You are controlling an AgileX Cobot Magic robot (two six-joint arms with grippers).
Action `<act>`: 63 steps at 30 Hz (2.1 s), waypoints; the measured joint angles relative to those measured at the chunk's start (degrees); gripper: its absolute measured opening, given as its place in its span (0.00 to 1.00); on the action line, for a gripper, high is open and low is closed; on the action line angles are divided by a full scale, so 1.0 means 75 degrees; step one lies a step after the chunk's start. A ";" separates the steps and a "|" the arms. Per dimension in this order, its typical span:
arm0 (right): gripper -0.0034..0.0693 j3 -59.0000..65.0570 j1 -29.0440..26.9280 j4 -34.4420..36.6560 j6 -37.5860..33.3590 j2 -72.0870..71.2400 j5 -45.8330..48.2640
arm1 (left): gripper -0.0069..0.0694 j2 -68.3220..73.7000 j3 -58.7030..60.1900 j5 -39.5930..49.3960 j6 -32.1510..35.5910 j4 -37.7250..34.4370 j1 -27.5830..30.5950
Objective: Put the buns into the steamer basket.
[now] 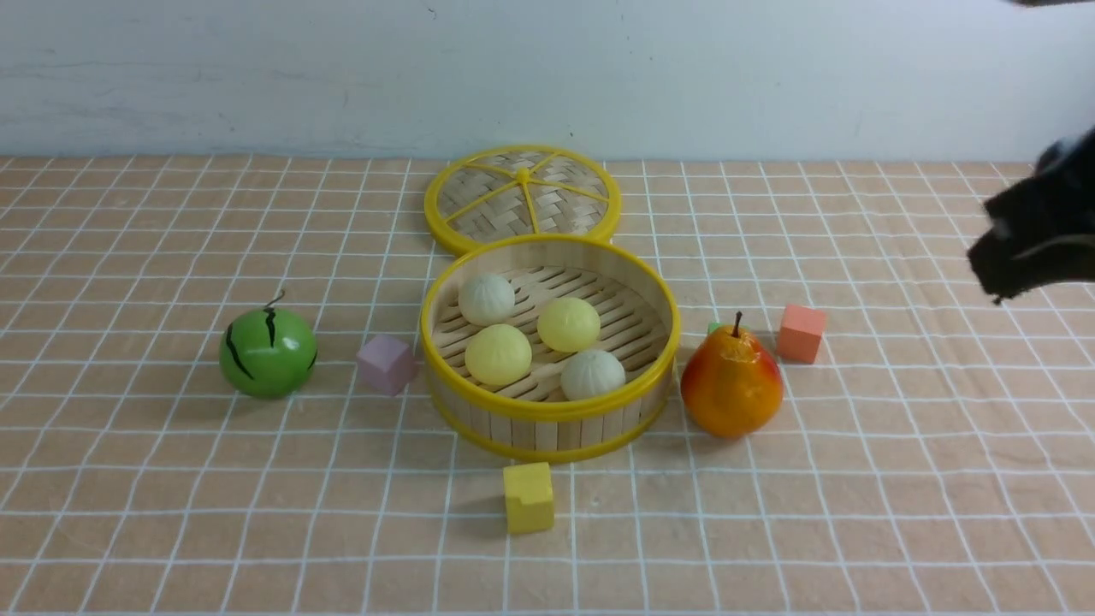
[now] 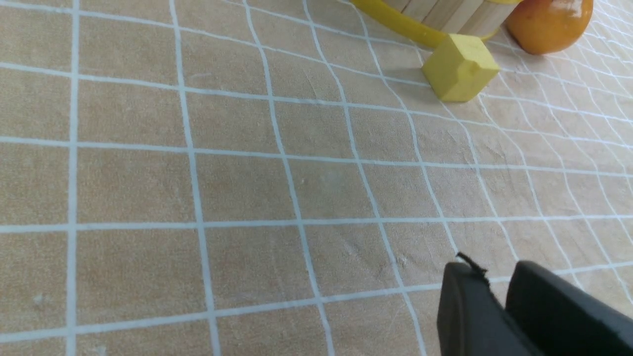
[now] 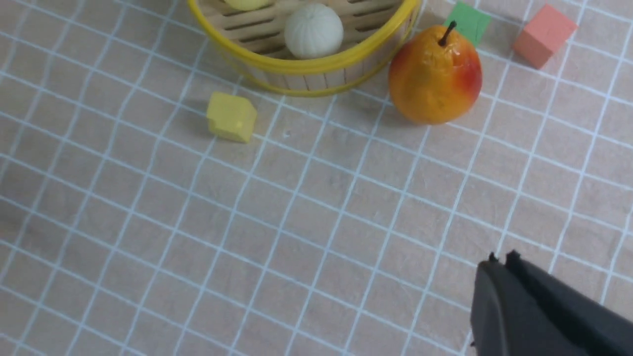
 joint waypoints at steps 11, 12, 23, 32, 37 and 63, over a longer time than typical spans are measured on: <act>0.03 0.0019 0.0000 0.0055 0.0057 -0.1415 0.0015 | 0.27 0.0000 0.0000 0.0000 0.0000 0.0000 0.0000; 0.03 0.0065 0.0000 0.0033 0.0057 -0.1463 0.0015 | 0.27 0.0000 0.0000 0.0000 0.0000 0.0000 0.0000; 0.03 0.3612 -0.1842 -0.0713 -0.0002 -0.4762 -0.1364 | 0.28 0.0000 0.0000 0.0000 0.0000 0.0000 0.0000; 0.03 0.8488 -0.2916 -0.0790 0.0035 -0.8030 -0.5471 | 0.29 0.0000 0.0000 0.0000 0.0000 0.0000 0.0000; 0.03 1.0198 -0.3027 -0.0641 0.0593 -0.8518 -0.6334 | 0.30 0.0000 0.0000 0.0000 0.0000 0.0000 0.0000; 0.05 1.1346 -0.3044 -0.0580 0.0772 -0.9009 -0.6633 | 0.33 -0.0010 0.0000 0.0001 0.0000 -0.0003 0.0000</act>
